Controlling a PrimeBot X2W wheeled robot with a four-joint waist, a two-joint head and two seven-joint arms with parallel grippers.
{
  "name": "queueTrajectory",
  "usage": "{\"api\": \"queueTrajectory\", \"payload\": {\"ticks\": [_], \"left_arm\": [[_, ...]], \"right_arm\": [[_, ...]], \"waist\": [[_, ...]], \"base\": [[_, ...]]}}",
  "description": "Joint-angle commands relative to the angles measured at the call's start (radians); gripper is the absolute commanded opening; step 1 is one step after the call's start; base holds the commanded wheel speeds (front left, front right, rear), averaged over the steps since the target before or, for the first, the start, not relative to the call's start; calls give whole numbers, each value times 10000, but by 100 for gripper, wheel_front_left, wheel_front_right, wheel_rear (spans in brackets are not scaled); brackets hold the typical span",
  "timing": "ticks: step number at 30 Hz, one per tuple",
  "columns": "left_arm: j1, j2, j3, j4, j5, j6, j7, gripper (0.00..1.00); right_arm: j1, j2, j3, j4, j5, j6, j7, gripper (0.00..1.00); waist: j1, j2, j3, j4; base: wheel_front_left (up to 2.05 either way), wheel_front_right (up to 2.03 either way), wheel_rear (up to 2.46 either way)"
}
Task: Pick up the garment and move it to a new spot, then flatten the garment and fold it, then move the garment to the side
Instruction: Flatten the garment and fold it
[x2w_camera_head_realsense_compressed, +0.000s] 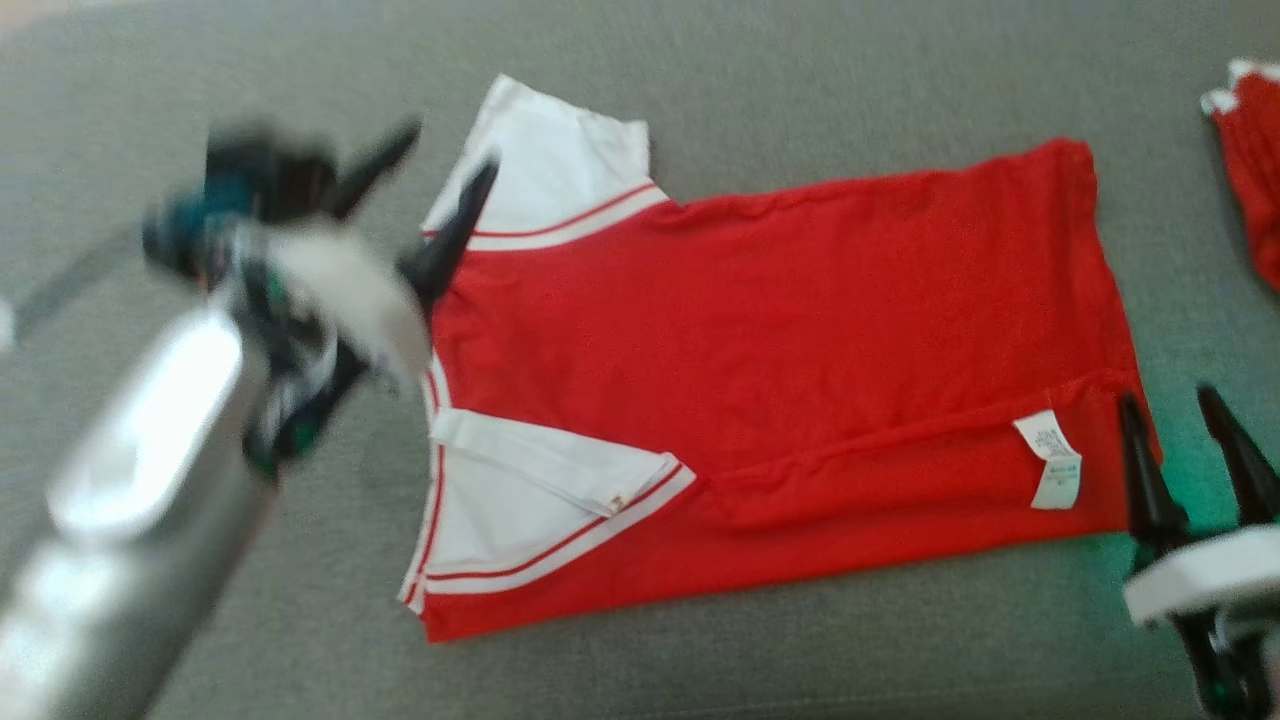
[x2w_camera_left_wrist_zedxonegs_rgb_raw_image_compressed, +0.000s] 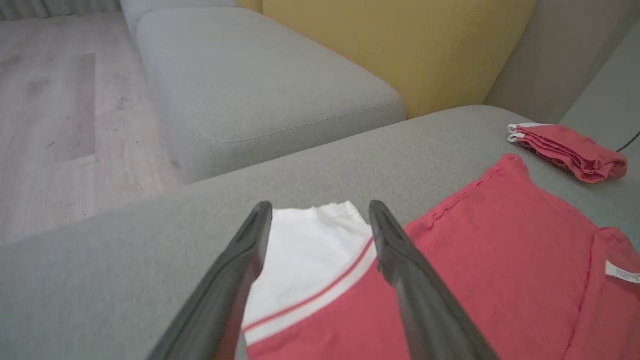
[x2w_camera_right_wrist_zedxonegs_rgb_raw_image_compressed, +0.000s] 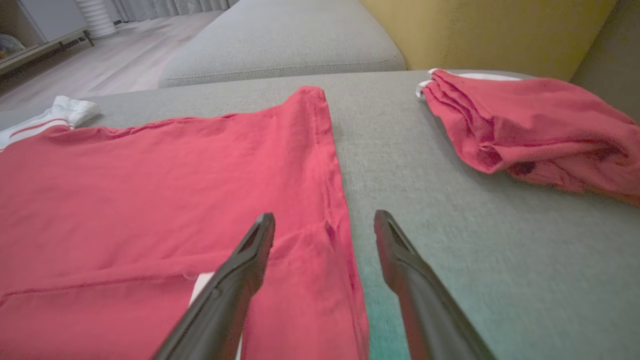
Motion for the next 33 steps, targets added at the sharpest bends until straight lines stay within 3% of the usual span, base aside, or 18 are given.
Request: {"api": "queueTrajectory", "payload": {"ticks": [1, 6, 13, 21, 29, 30, 31, 32, 33], "left_arm": [[-709, 271, 222, -63, -41, -131, 255, 100], [-3318, 178, -452, 1689, -290, -371, 1649, 100], [-5122, 533, -1272, 3743, -954, -395, 3717, 100], [-5719, 1137, -1770, 5009, -977, -397, 3864, 100], [-5996, 1018, -1991, 5554, -1241, -398, 3494, 100], [-6030, 1002, -2054, 5562, -1295, -398, 3475, 88], [-6057, 986, -2118, 5558, -1360, -398, 3451, 48], [-6067, 959, -2190, 5527, -1452, -398, 3443, 47], [-6082, 954, -2244, 5503, -1542, -398, 3421, 22]], "right_arm": [[-322, -285, 214, -303, -24, -7, -34, 100], [-907, -238, 598, -463, -50, -7, -13, 100], [-1353, -107, 941, -196, 70, -7, -190, 100], [-1731, 11, 1292, 229, 203, -7, -500, 100], [-1997, -32, 1367, 476, 268, -7, -617, 100], [-2029, -41, 1376, 485, 263, -7, -612, 100], [-2066, -61, 1386, 490, 254, -7, -599, 100], [-2107, -86, 1388, 488, 257, -7, -578, 100], [-2150, -111, 1385, 483, 271, -7, -547, 100]], "waist": [[-3, 0, 530, -391], [-3, 0, 1258, -952], [-3, 0, 1910, -1602], [-3, 0, 2267, -2056], [-3, 0, 2478, -2163], [-3, 0, 2491, -2167], [-3, 0, 2500, -2172], [-3, 0, 2506, -2172], [-3, 0, 2514, -2171]], "base": [[0, 0, 0], [0, 0, 0], [0, 0, 0], [0, 0, 0], [0, 0, 0], [0, 0, 0], [0, 0, 0], [0, 0, 0], [0, 0, 0]]}}
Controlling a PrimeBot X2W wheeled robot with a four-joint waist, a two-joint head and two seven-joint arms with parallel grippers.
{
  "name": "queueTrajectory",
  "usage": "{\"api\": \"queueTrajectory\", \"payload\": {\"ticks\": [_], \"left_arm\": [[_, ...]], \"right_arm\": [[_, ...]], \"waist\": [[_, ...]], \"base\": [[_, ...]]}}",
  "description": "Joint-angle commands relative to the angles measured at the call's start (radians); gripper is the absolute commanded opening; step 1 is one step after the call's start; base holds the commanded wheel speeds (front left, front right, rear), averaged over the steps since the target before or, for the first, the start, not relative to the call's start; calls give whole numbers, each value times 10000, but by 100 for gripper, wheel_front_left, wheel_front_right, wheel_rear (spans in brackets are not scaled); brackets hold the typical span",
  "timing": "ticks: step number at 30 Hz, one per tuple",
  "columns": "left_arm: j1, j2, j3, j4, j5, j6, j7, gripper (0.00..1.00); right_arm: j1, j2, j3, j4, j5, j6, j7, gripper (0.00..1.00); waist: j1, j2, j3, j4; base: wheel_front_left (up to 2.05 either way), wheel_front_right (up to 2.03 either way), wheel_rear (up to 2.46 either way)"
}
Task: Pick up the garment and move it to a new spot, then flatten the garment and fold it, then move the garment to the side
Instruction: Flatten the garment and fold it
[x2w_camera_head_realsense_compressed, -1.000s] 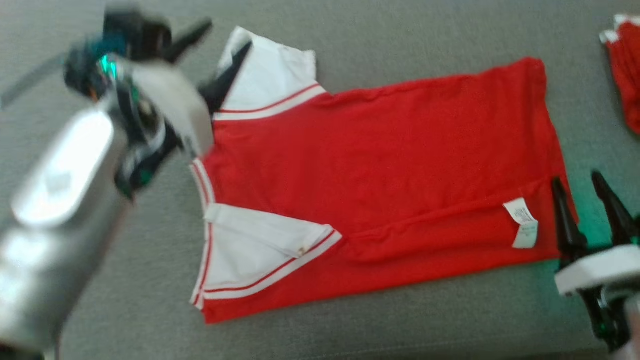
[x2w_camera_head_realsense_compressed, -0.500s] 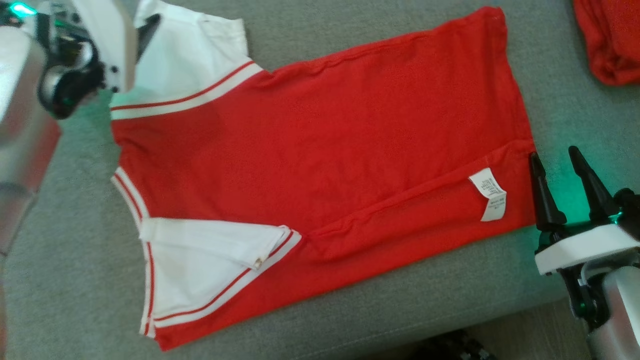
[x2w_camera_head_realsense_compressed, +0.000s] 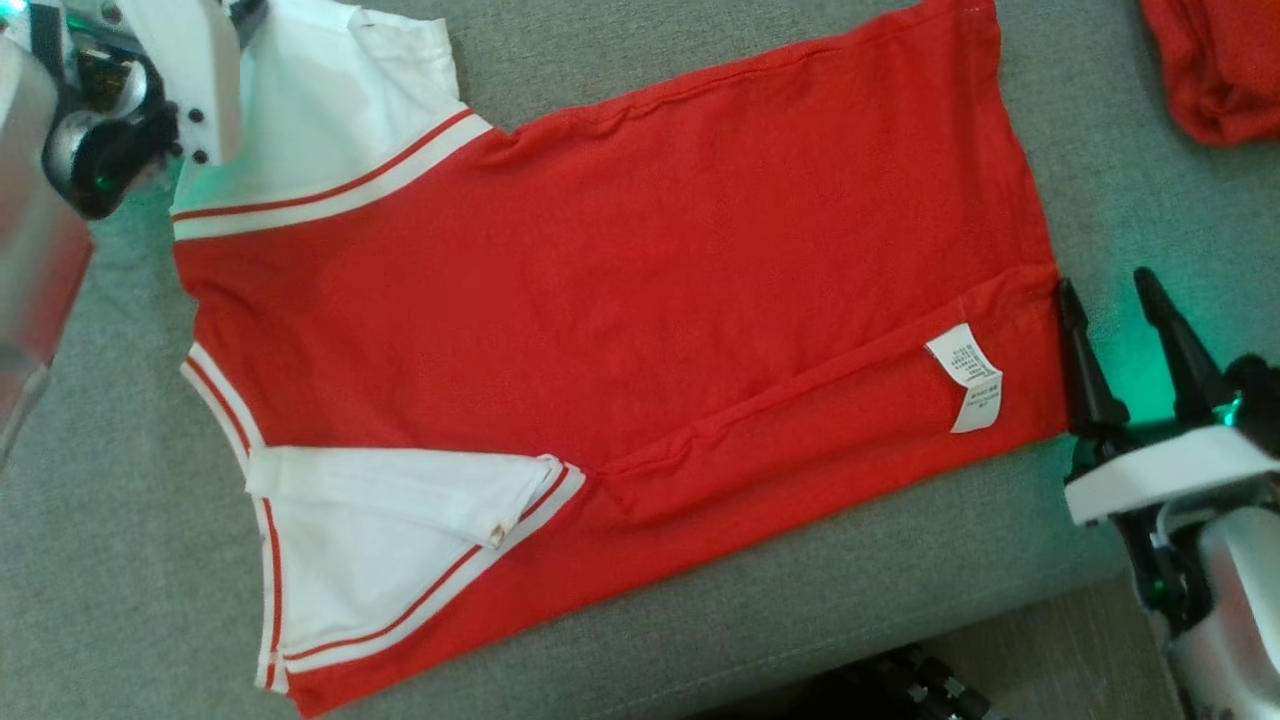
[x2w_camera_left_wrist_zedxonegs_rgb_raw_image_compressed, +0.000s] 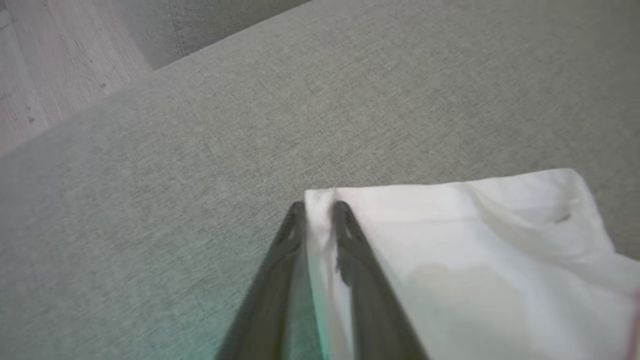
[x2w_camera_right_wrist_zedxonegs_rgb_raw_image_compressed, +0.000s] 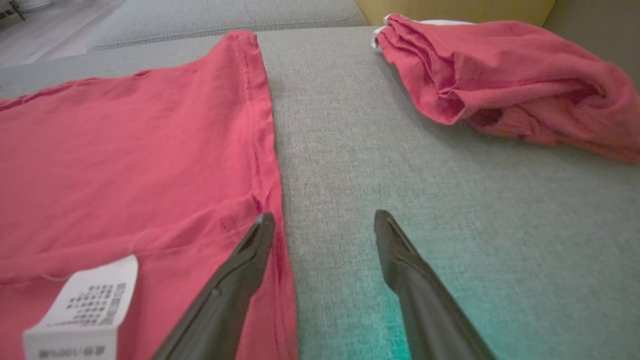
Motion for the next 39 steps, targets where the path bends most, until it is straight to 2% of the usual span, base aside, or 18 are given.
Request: {"api": "queueTrajectory", "payload": {"ticks": [1, 7, 11, 18, 25, 29, 31, 33, 34, 36, 37, 39], "left_arm": [[-503, 320, 115, -202, -190, 18, -39, 0], [-615, 478, -317, -465, -450, 18, -324, 0], [-731, 623, -631, -622, -633, 18, -548, 0], [-1014, 673, -1200, -920, -924, 18, -802, 0], [-1290, 655, -1674, -1105, -1271, 18, -1058, 0], [-1475, 684, -1995, -1118, -1493, 18, -1223, 0], [-1543, 689, -2098, -1092, -1599, 18, -1272, 0], [-1615, 693, -2197, -1061, -1691, 18, -1321, 0], [-1646, 697, -2250, -1047, -1733, 18, -1339, 0], [-1704, 710, -2359, -1021, -1802, 18, -1374, 0], [-1729, 719, -2410, -1010, -1842, 18, -1386, 0], [-1794, 740, -2506, -988, -1909, 18, -1406, 0]], "right_arm": [[-84, -297, 129, -223, 56, -7, 33, 100], [-931, -549, 366, -468, 677, -7, 464, 100], [-2085, -919, 1092, -328, 1567, -7, 1381, 100], [-4192, -1554, 2465, 1036, 2910, -7, 2628, 100], [-5382, -1811, 3435, 2194, 3617, -7, 2471, 98], [-5846, -1956, 4015, 2819, 4045, -7, 2124, 84], [-6009, -1990, 4222, 3027, 4194, -7, 1973, 81], [-6167, -2022, 4445, 3200, 4332, -7, 1846, 61], [-6257, -2037, 4546, 3290, 4378, -7, 1756, 45], [-6427, -2043, 4737, 3460, 4490, -7, 1605, 25], [-6503, -2045, 4830, 3534, 4545, -7, 1533, 0], [-6638, -2052, 5027, 3636, 4677, -7, 1421, 0]], "waist": [[0, 0, 13, 7], [0, 0, -26, 41], [0, 0, -129, 127], [0, 0, -185, 471], [0, 0, -128, 733], [0, 0, -72, 848], [0, 0, -44, 892], [0, 0, -18, 918], [0, 0, -10, 925], [0, 0, 0, 934], [0, 0, 6, 936], [0, 0, 24, 939]], "base": [[0, 0, 0], [0, 0, 0], [0, 0, 0], [0, 0, 0], [0, 0, 0], [0, 0, 0], [0, 0, 0], [0, 0, 0], [0, 0, 0], [0, 0, 0], [0, 0, 0], [0, 0, 0]]}}
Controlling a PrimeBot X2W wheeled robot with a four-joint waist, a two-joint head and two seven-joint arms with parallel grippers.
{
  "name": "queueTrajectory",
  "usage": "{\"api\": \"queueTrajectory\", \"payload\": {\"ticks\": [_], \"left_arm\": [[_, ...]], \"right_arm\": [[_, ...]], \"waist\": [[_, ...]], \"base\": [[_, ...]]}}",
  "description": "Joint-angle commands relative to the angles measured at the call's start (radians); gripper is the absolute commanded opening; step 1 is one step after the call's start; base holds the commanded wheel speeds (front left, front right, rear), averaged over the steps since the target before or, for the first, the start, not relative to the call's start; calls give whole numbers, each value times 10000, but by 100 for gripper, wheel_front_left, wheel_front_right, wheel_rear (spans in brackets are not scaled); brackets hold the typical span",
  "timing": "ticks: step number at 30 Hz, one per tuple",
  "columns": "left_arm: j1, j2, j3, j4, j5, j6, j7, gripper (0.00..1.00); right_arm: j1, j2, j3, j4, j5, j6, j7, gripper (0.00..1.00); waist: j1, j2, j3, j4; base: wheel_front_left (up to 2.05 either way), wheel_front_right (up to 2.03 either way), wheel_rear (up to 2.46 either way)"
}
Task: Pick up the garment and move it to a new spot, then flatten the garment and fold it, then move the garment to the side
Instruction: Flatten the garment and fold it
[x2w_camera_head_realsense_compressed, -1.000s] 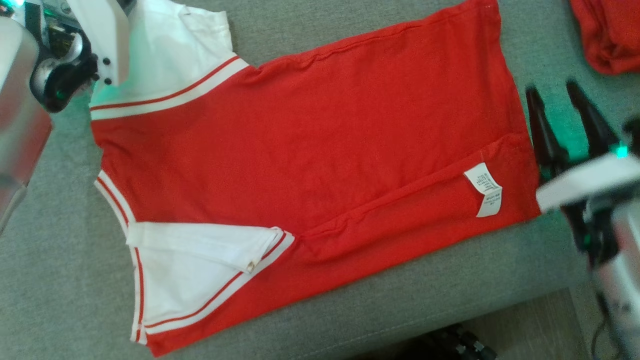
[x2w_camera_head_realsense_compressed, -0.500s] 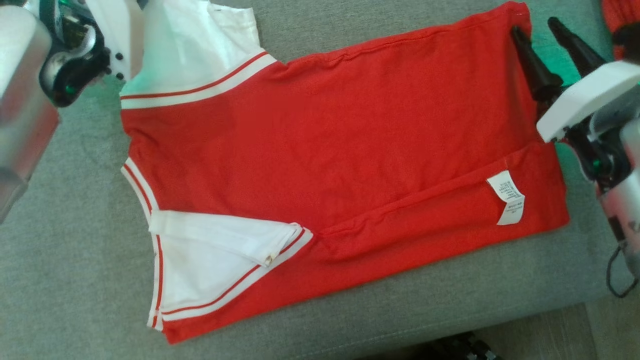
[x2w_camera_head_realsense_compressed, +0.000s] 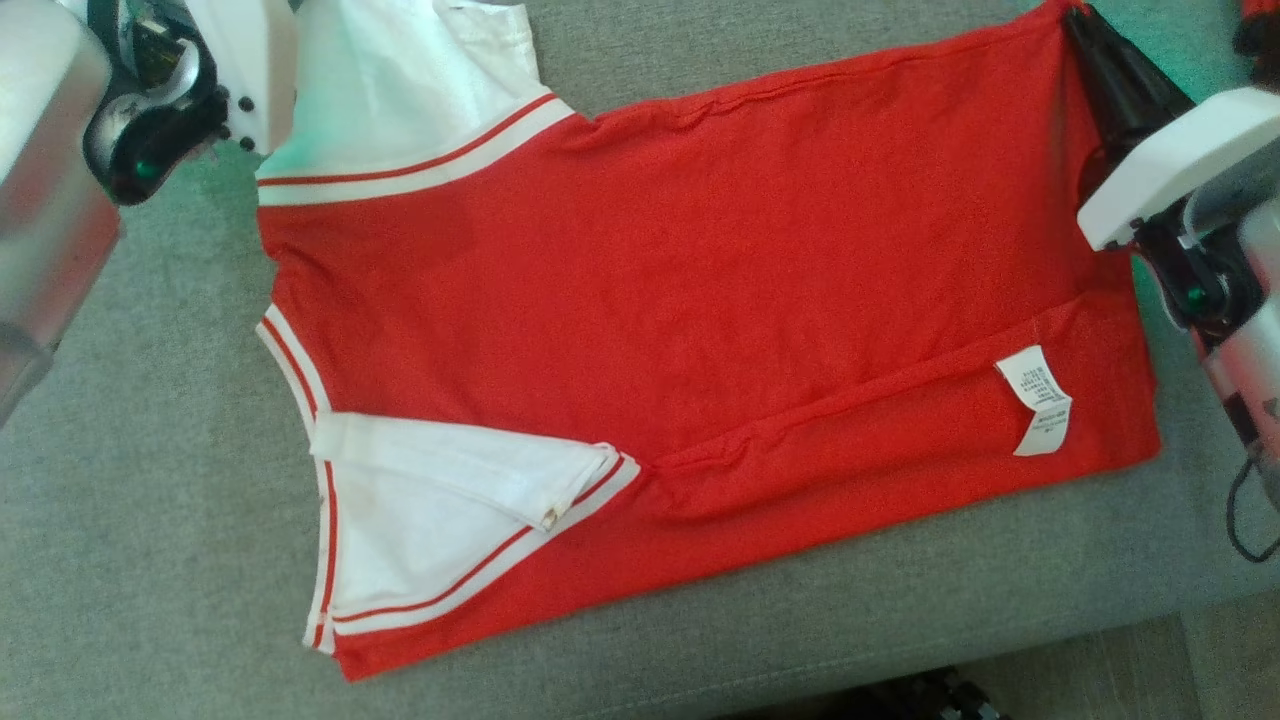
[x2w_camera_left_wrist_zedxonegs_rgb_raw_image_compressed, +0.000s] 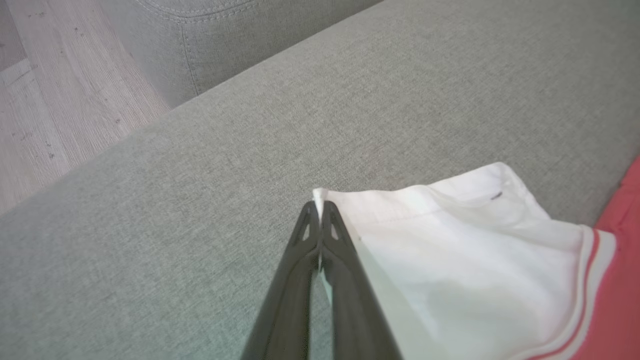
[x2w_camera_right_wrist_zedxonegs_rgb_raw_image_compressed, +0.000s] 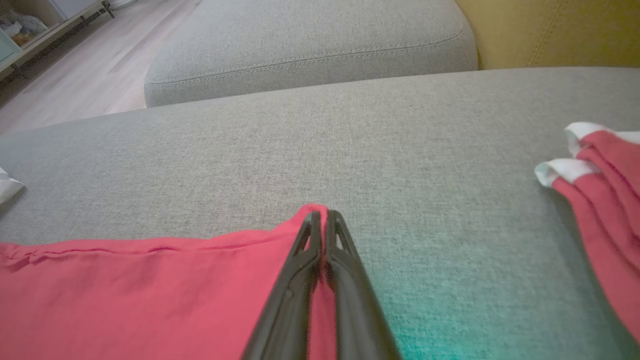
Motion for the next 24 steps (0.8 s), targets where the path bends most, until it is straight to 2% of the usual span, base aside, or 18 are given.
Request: {"api": "queueTrajectory", "payload": {"ticks": [1, 12, 18, 24], "left_arm": [[-737, 446, 304, -136, -44, 18, -101, 0], [-1471, 712, 69, -438, -57, 17, -1631, 0], [-2006, 850, 17, -984, -139, 17, -2664, 0], [-1851, 1302, -322, -1755, -437, 17, -3084, 0]], "right_arm": [[-65, -224, 129, -134, 106, -7, -197, 0], [-867, -493, 551, 172, 779, -7, -1204, 0], [-1193, -1026, 629, 151, 1302, -7, -1366, 0], [-965, -1521, 857, 66, 1598, -7, -1443, 0]], "waist": [[0, 0, 16, -1], [0, 0, -6, 4], [0, 0, -69, 175], [0, 0, -291, 430]], "base": [[0, 0, 0], [0, 0, 0], [0, 0, 0], [0, 0, 0]]}}
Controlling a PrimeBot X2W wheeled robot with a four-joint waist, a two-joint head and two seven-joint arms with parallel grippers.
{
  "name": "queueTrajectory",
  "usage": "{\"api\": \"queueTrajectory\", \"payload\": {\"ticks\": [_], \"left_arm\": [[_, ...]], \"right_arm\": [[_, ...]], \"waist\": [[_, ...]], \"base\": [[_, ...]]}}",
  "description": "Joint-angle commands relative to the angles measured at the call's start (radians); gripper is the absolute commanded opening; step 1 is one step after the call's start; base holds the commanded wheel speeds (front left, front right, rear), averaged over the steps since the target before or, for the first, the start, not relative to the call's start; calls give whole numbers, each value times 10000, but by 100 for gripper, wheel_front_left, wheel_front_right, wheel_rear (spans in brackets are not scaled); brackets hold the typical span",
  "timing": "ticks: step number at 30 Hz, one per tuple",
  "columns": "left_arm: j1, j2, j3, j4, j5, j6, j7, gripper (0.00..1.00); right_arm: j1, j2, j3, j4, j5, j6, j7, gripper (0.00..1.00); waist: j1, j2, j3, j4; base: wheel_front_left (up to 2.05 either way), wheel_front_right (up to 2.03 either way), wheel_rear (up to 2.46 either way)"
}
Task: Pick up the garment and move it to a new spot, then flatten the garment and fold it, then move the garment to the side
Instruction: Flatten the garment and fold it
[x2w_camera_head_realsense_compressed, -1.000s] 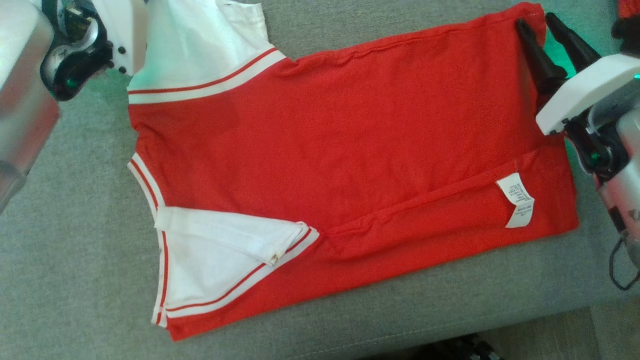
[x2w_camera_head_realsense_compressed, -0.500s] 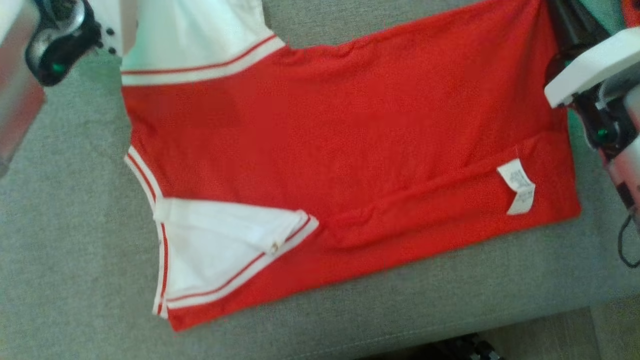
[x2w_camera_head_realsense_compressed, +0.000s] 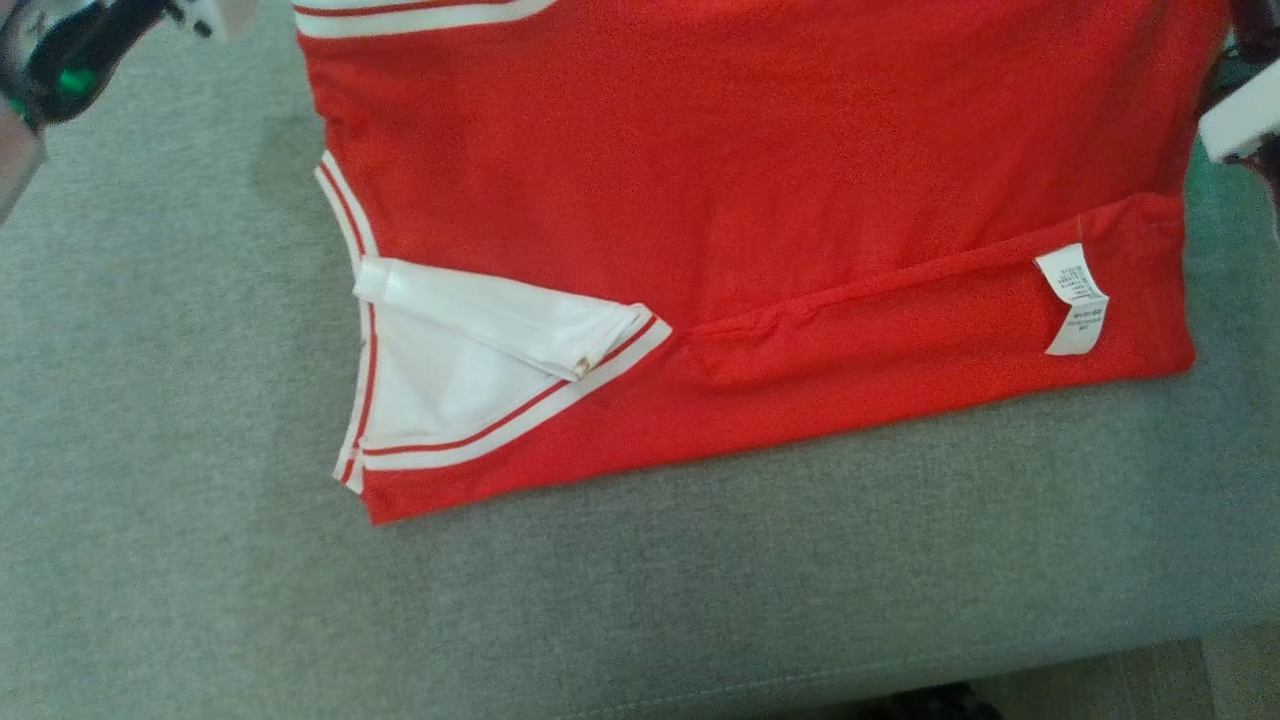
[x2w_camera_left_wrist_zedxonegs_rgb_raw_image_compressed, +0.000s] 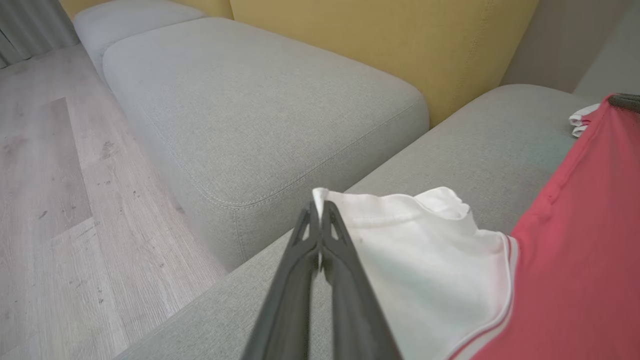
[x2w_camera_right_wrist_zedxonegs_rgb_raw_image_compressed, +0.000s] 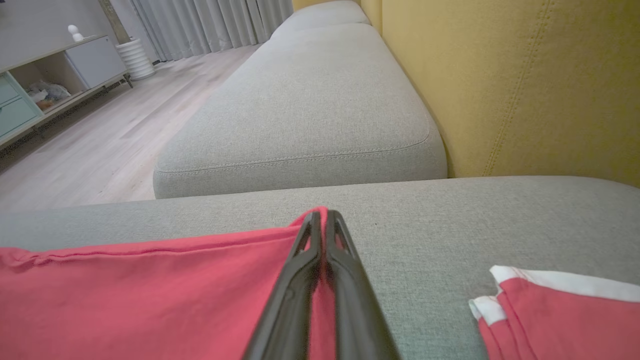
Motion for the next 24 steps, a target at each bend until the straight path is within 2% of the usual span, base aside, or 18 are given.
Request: {"api": "queueTrajectory", "payload": {"ticks": [1, 9, 14, 24], "left_arm": [[-273, 573, 339, -332, -97, 17, -168, 0], [1192, 1596, -73, -1686, -447, 101, -559, 0], [2484, 2131, -150, -2708, -909, 504, -989, 0], [4705, 3105, -418, -4517, -1226, 1644, -1687, 0]], "right_arm": [[361, -406, 52, -254, 151, -7, -107, 0], [1549, -1078, 123, -439, 484, -7, -329, 0], [2371, -1223, 35, -596, 539, -7, -467, 0], [3889, -1206, -360, -785, 596, -7, -630, 0]], "waist": [[0, 0, -124, 131], [0, 0, -629, 674], [0, 0, -989, 837], [0, 0, -1328, 1022]], "base": [[0, 0, 0], [0, 0, 0], [0, 0, 0], [0, 0, 0]]}}
